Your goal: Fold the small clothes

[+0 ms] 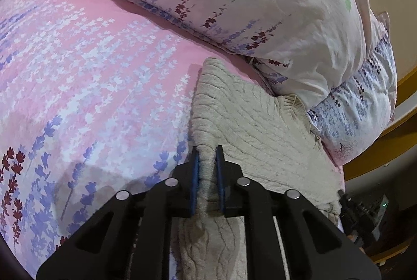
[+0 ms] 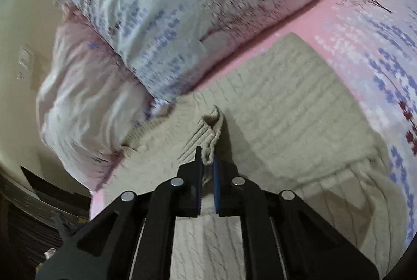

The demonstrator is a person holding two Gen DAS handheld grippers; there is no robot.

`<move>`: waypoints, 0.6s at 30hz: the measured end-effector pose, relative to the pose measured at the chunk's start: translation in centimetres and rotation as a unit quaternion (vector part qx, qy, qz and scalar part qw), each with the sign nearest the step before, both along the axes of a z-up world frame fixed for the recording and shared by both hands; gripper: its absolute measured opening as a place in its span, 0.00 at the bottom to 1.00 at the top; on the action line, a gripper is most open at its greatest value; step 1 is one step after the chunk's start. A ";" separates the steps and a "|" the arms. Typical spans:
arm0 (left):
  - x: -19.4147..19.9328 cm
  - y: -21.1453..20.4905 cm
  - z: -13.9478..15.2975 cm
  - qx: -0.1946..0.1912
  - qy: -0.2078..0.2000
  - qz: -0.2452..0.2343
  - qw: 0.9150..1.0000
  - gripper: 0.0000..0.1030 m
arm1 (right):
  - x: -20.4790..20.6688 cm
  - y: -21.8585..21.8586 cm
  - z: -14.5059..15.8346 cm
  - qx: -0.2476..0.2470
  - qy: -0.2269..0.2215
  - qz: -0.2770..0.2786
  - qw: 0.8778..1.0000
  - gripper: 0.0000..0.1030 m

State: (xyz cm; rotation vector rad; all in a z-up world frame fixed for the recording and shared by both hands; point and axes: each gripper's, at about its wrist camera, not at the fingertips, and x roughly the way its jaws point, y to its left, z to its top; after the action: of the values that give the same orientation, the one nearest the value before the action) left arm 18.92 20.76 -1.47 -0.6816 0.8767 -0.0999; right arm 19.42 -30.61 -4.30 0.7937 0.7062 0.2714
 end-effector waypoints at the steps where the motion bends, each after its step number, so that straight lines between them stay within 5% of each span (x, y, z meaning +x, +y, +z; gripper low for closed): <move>1: 0.0 0.1 -0.1 -0.003 -0.001 0.001 1.000 0.10 | 0.3 0.1 -0.5 -0.009 0.012 0.000 1.000 0.06; 5: -0.3 -0.3 0.2 0.016 -0.007 0.000 1.000 0.10 | 1.1 0.6 -1.1 -0.041 0.030 0.006 0.999 0.08; 7: -0.8 -0.5 0.5 0.021 -0.014 -0.008 1.000 0.10 | 0.5 0.5 -0.5 -0.049 0.029 0.016 0.998 0.20; 9: -2.1 -0.3 1.3 0.016 -0.028 -0.018 0.999 0.11 | -0.9 -0.4 0.4 -0.044 0.012 0.024 0.999 0.55; 10: -2.7 -0.3 1.6 0.017 -0.035 -0.021 0.999 0.15 | -1.6 -0.9 0.7 -0.043 0.003 0.028 0.999 0.60; 12: -5.1 0.2 2.5 0.019 -0.050 -0.030 0.998 0.28 | -3.9 -2.5 1.3 -0.053 -0.018 0.042 0.997 0.62; 14: -7.8 0.6 3.1 0.014 -0.055 -0.042 0.998 0.56 | -5.8 -4.2 1.3 -0.059 -0.025 0.052 0.997 0.62; 18: -12.9 0.5 3.3 0.022 -0.057 -0.062 0.996 0.57 | -10.0 -8.1 -0.1 -0.068 -0.016 0.055 0.996 0.62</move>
State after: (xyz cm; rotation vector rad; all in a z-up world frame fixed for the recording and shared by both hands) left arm 5.98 21.25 1.86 -0.5742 0.8087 -0.2275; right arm 9.45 -38.73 -4.35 0.6204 0.7310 0.3314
